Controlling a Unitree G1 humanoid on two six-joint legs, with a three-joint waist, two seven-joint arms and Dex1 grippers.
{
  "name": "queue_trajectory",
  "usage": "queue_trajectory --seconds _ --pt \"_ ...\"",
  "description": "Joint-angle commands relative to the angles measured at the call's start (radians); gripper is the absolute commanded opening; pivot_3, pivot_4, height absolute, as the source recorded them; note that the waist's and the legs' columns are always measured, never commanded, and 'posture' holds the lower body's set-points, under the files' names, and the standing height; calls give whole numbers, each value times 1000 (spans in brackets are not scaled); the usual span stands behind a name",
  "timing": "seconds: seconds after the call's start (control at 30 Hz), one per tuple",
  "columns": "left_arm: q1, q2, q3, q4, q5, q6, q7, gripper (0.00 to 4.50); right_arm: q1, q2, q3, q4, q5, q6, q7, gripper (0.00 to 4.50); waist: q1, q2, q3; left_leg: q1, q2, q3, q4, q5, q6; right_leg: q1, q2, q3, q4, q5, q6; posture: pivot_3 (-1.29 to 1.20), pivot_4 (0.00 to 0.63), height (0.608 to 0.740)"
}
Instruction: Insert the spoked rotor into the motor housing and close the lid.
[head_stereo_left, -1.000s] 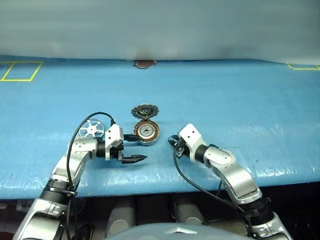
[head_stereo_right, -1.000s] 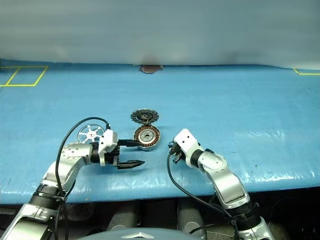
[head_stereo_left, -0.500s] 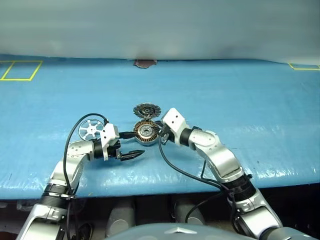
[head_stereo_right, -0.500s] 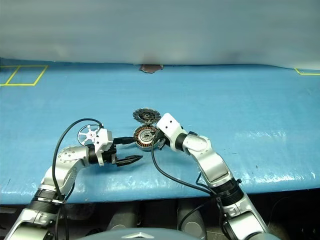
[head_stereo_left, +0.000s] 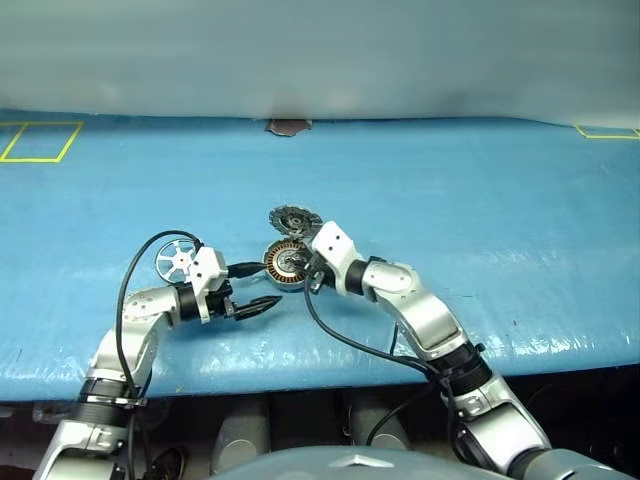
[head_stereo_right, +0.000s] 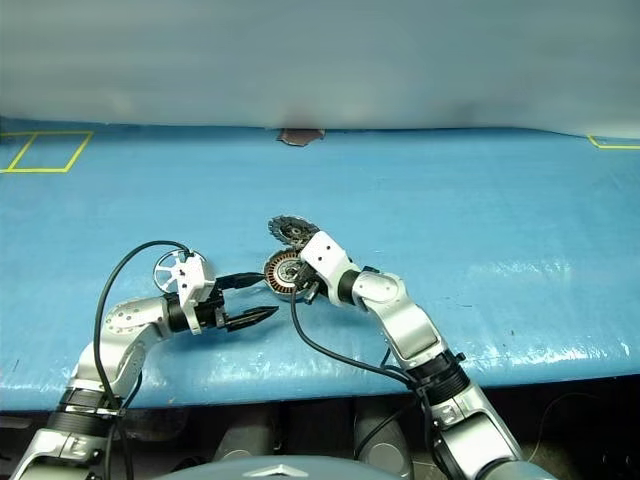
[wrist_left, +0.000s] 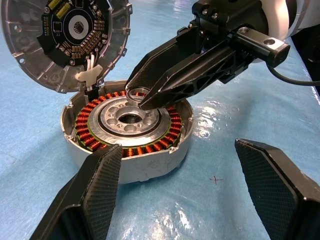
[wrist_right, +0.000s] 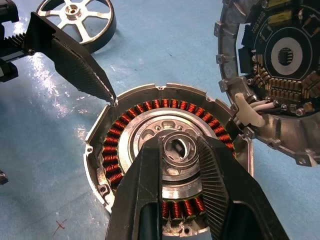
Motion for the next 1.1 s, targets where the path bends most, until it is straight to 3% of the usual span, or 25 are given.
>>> queue_trajectory --seconds 0.03,0.7,0.83,1.1 --pt "3 17 41 -50 -25 0 6 3942 -29 14 6 -6 -1 -32 11 672 0 0 0 0 0 0 0 0 0 0 0 0 0 0 0 0 150 740" --pt "10 19 54 -77 -24 16 44 3942 -38 54 -13 88 10 -40 24 672 -5 0 0 0 0 0 -1 0 0 0 0 0 0 0 0 0 150 740" --pt "9 21 54 -78 -23 15 49 3942 -37 50 -7 95 -18 -58 4 1978 -6 0 0 0 0 0 -1 0 0 0 0 0 0 0 0 0 150 740" --pt "12 17 48 -78 -18 12 55 3942 -31 54 -24 56 0 -64 0 1978 -8 0 0 0 0 0 -1 0 0 0 0 0 0 0 0 0 150 740"
